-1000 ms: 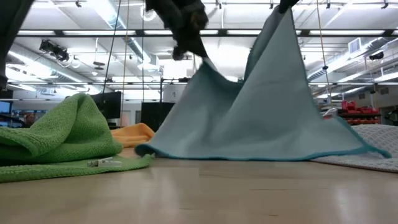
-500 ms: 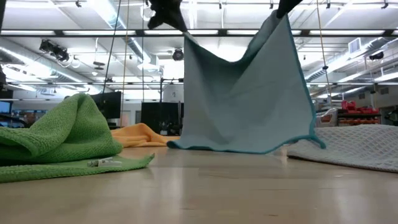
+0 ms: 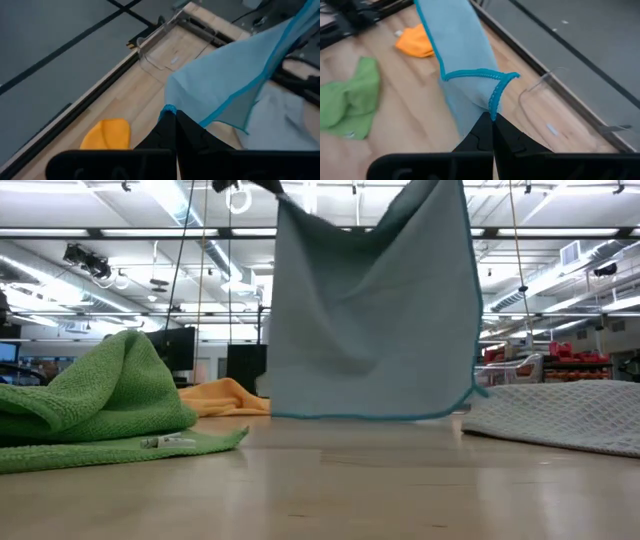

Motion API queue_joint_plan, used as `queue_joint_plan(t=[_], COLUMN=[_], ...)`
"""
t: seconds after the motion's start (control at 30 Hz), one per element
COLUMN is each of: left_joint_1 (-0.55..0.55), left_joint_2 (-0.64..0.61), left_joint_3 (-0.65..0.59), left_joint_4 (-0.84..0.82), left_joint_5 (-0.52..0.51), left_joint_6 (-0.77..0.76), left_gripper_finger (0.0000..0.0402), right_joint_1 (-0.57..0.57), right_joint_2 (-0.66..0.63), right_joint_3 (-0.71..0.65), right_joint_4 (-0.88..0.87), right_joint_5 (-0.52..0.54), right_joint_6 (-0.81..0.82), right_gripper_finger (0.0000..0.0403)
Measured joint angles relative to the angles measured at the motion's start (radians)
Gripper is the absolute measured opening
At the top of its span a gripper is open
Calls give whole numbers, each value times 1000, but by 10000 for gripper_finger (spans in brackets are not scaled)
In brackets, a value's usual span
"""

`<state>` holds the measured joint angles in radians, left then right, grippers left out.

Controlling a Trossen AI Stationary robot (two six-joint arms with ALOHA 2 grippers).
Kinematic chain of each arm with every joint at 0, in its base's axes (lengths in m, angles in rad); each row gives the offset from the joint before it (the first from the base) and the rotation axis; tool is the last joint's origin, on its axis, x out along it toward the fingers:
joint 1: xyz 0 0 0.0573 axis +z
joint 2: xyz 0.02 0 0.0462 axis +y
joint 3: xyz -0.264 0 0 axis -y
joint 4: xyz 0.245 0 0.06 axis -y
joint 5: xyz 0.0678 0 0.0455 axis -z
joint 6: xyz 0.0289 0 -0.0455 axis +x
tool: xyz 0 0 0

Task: Fold microfiber towels
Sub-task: Fold the blue microfiber cloth

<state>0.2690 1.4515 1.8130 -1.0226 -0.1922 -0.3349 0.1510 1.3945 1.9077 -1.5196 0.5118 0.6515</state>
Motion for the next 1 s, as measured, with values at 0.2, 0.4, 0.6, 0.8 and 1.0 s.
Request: queue_joint_plan(t=[0.2,0.4,0.6,0.8,1.0], left_joint_1=[-78,-169,-269,-300,-256], left_joint_2=[-65,-146,-182,-140,-74], left_joint_3=[1,1,2,2,2], left_joint_4=[-2,-6,-80,-188,-198], left_joint_5=[-31,-106,-198,-259,-283], left_joint_6=[-42,-93,-175,-258,-251], left_gripper_finger=[1,1,1,1,1], right_joint_1=[43,82,86,2,-156], right_joint_2=[0,3,4,23,56], right_joint_3=[81,197,226,188,76], right_joint_4=[-4,-51,-52,-51,-50], right_joint_5=[-77,-109,-197,-197,-198], right_joint_6=[-31,-20,1,24,-34], right_gripper_finger=[0,0,0,0,0])
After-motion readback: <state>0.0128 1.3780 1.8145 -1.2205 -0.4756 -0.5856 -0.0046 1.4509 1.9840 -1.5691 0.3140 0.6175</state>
